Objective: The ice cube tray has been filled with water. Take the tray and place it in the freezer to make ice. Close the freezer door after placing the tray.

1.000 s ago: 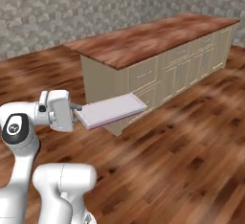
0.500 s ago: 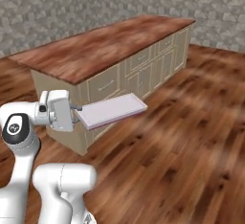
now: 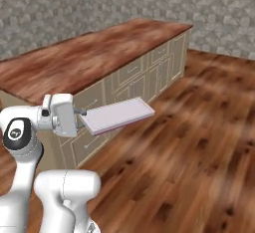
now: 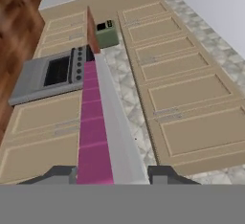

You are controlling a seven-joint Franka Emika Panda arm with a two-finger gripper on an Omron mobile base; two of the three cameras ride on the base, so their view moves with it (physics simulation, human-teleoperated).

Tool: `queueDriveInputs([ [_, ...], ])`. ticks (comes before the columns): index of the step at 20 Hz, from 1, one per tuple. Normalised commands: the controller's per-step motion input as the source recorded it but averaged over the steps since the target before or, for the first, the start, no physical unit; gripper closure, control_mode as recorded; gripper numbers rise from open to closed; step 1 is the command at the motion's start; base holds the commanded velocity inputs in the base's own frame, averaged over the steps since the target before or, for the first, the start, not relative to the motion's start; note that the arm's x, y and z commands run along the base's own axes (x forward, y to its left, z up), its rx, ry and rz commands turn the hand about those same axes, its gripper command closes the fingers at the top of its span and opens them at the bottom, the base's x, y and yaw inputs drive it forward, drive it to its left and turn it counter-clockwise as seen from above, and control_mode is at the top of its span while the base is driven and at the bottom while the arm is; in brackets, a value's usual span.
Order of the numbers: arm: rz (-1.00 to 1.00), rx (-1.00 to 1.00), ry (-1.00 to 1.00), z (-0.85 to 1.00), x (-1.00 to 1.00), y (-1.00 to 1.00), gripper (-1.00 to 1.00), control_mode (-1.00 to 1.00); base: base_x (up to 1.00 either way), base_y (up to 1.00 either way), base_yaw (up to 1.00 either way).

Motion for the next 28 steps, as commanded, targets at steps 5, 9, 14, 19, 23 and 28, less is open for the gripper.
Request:
queueDriveInputs([
  [5, 0.00, 0.00, 0.00, 0.00, 0.00, 0.00, 1.00, 1.00, 1.00, -0.10, -0.01],
  [9, 0.00, 0.00, 0.00, 0.00, 0.00, 0.00, 1.00, 1.00, 1.00, -0.20, -0.10],
  [14, 0.00, 0.00, 0.00, 0.00, 0.00, 0.00, 1.00, 1.00, 1.00, -0.23, -0.14],
  [19, 0.00, 0.00, 0.00, 0.00, 0.00, 0.00, 1.00, 1.00, 1.00, -0.27, -0.25],
  [23, 0.00, 0.00, 0.00, 0.00, 0.00, 0.00, 1.00, 1.00, 1.00, -0.17, -0.30],
  [28, 0.00, 0.00, 0.00, 0.00, 0.00, 0.00, 1.00, 1.00, 1.00, -0.09, -0.30],
])
